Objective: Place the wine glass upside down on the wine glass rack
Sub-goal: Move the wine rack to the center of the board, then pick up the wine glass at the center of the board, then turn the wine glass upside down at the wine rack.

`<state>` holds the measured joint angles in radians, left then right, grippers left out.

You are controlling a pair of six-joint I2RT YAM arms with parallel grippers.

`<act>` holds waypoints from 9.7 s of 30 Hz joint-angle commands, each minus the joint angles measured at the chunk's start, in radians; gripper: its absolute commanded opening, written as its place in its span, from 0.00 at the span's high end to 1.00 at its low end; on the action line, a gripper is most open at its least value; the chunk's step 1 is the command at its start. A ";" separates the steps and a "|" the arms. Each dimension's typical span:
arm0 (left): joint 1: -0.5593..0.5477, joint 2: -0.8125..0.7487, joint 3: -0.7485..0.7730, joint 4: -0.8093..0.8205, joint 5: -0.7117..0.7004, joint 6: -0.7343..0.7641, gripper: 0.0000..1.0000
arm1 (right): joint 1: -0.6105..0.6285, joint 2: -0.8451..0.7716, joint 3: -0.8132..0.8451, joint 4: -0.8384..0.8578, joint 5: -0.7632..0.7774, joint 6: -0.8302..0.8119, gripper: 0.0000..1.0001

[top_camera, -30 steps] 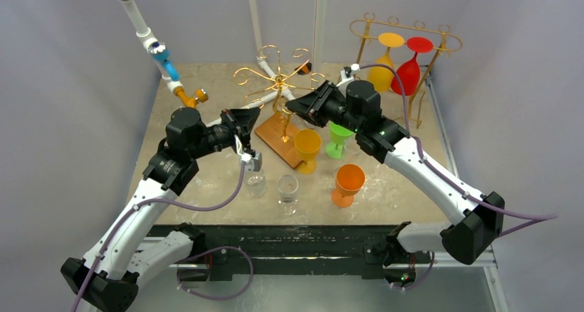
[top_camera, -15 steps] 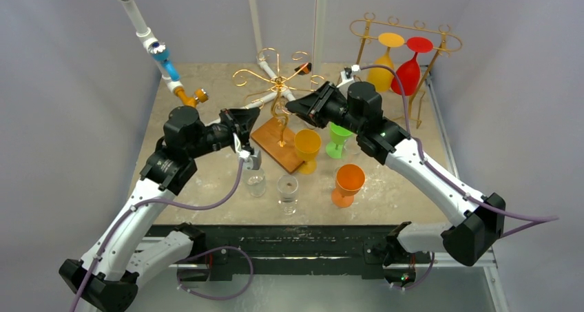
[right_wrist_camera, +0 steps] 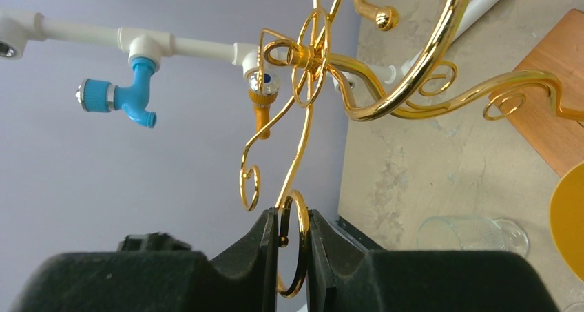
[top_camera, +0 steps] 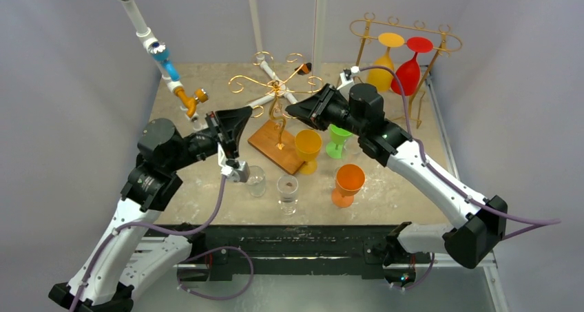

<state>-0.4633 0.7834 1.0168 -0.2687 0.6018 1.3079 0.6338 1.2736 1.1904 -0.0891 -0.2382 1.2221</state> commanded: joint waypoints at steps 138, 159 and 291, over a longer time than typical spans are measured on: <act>-0.013 -0.087 0.362 -0.580 -0.356 -0.871 0.04 | 0.522 -0.193 -0.132 -0.561 0.560 -0.187 0.31; -0.012 -0.117 0.327 -0.581 -0.318 -0.835 0.05 | 0.545 -0.115 -0.237 -0.480 0.656 -0.100 0.40; 0.040 -0.057 0.262 -0.791 0.047 -0.855 1.00 | 0.580 -0.393 0.101 -0.535 0.257 -0.691 0.01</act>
<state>-0.4084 0.7185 1.1954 -0.9470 0.6151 0.2569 1.2240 0.8791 1.1873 -0.5705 0.0063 0.5552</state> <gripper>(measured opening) 0.143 0.985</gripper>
